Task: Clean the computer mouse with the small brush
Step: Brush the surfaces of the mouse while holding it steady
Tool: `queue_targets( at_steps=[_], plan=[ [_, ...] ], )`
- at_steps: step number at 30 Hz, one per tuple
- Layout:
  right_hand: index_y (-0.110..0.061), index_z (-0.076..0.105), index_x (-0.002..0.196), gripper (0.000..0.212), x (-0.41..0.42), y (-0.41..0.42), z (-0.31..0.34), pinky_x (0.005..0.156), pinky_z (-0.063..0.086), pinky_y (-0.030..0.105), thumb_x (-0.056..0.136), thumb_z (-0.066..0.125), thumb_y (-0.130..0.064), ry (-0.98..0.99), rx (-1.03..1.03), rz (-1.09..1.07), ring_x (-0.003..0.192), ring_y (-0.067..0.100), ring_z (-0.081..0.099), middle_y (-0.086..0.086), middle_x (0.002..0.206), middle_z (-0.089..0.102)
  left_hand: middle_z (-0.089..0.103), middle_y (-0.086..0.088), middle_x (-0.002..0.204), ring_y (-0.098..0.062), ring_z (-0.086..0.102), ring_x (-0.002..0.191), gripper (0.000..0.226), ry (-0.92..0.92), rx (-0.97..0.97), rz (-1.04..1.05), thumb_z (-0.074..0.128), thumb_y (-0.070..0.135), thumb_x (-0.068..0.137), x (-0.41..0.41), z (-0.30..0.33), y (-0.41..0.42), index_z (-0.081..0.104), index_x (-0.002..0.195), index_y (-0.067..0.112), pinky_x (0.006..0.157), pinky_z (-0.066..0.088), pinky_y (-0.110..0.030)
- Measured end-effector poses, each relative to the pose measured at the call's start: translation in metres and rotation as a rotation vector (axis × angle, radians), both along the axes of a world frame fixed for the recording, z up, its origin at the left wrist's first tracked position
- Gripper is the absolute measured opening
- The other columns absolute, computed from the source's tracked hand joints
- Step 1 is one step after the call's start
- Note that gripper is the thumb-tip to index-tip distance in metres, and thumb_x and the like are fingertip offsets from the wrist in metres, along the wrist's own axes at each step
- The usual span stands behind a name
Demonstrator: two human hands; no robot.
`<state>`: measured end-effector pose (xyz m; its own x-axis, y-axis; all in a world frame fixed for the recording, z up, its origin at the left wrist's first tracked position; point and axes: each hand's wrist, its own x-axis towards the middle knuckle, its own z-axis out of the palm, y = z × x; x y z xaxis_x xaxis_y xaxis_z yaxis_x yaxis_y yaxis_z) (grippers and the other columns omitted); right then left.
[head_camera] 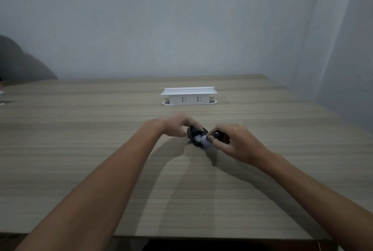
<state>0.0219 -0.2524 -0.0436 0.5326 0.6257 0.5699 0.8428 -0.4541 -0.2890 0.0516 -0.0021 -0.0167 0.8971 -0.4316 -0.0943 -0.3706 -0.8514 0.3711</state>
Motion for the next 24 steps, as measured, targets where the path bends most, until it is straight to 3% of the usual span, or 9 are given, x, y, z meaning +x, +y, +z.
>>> queue_targets(
  at_steps=[2, 4, 7, 10, 13, 18, 21, 24],
  plan=[
    [-0.019, 0.073, 0.096, 0.012, -0.005, 0.005, -0.001, 0.059, 0.046, 0.021, 0.090, 0.067, -0.028, 0.004, -0.035, 0.058, 0.062, 0.002, 0.053, -0.016, 0.075, 0.062, 0.057, 0.006, 0.142, -0.005, 0.048, 0.127, 0.063, -0.017, 0.037, -0.013, 0.065, -0.006, 0.080, -0.002, 0.002, -0.002, 0.061, 0.135, 0.022, 0.093, 0.037, -0.001],
    [-0.019, 0.072, 0.094, 0.013, 0.002, 0.005, -0.003, 0.060, 0.048, 0.025, 0.089, 0.066, -0.029, 0.009, -0.029, 0.020, 0.063, 0.004, 0.055, -0.013, 0.075, 0.064, 0.056, 0.007, 0.139, -0.003, 0.046, 0.121, 0.060, -0.057, 0.058, -0.011, 0.072, 0.003, 0.081, -0.001, 0.001, -0.005, 0.060, 0.136, 0.024, 0.079, 0.034, 0.000],
    [-0.017, 0.071, 0.089, 0.014, 0.018, -0.002, -0.004, 0.063, 0.050, 0.034, 0.087, 0.066, -0.030, 0.012, 0.051, -0.147, 0.066, 0.013, 0.061, -0.008, 0.076, 0.070, 0.055, 0.004, 0.134, -0.012, 0.049, 0.124, 0.059, -0.111, 0.059, 0.028, 0.077, 0.012, 0.080, 0.001, -0.004, -0.005, 0.060, 0.134, 0.026, 0.090, 0.034, -0.017],
    [-0.018, 0.073, 0.087, 0.007, 0.018, -0.005, -0.002, 0.064, 0.048, 0.021, 0.087, 0.071, -0.024, 0.041, 0.156, -0.161, 0.069, 0.007, 0.064, -0.011, 0.077, 0.072, 0.056, 0.002, 0.129, -0.017, 0.053, 0.120, 0.056, -0.125, 0.070, 0.056, 0.079, 0.015, 0.078, 0.003, -0.006, -0.003, 0.063, 0.131, 0.024, 0.091, 0.038, -0.024],
    [-0.020, 0.074, 0.089, 0.006, 0.014, -0.002, -0.005, 0.063, 0.045, 0.016, 0.088, 0.071, -0.025, 0.103, 0.088, -0.093, 0.071, 0.005, 0.064, -0.011, 0.078, 0.072, 0.056, 0.000, 0.124, -0.019, 0.055, 0.115, 0.057, -0.128, 0.075, 0.055, 0.084, 0.020, 0.074, 0.004, -0.005, -0.004, 0.066, 0.129, 0.022, 0.097, 0.046, -0.034],
    [-0.015, 0.074, 0.087, 0.008, 0.032, -0.007, -0.009, 0.068, 0.051, 0.030, 0.087, 0.070, -0.022, 0.100, 0.152, -0.239, 0.074, 0.015, 0.068, -0.004, 0.080, 0.075, 0.053, 0.003, 0.123, -0.018, 0.053, 0.114, 0.060, -0.131, 0.107, 0.083, 0.086, 0.031, 0.072, 0.002, -0.003, -0.006, 0.066, 0.128, 0.024, 0.100, 0.046, -0.037],
    [-0.018, 0.075, 0.090, 0.010, 0.022, 0.001, -0.006, 0.068, 0.049, 0.022, 0.088, 0.070, -0.026, 0.138, 0.103, -0.098, 0.074, 0.007, 0.067, -0.008, 0.081, 0.075, 0.050, 0.007, 0.115, -0.018, 0.053, 0.109, 0.059, -0.138, 0.125, 0.068, 0.086, 0.033, 0.071, 0.002, -0.003, -0.008, 0.067, 0.127, 0.025, 0.098, 0.047, -0.038],
    [-0.019, 0.075, 0.090, 0.010, 0.029, 0.002, -0.010, 0.067, 0.049, 0.026, 0.087, 0.069, -0.027, 0.147, 0.049, -0.139, 0.074, 0.010, 0.066, -0.007, 0.081, 0.075, 0.048, 0.007, 0.113, -0.016, 0.054, 0.103, 0.058, -0.139, 0.129, 0.075, 0.086, 0.033, 0.072, 0.001, -0.001, -0.009, 0.067, 0.126, 0.023, 0.097, 0.049, -0.039]
  ],
)
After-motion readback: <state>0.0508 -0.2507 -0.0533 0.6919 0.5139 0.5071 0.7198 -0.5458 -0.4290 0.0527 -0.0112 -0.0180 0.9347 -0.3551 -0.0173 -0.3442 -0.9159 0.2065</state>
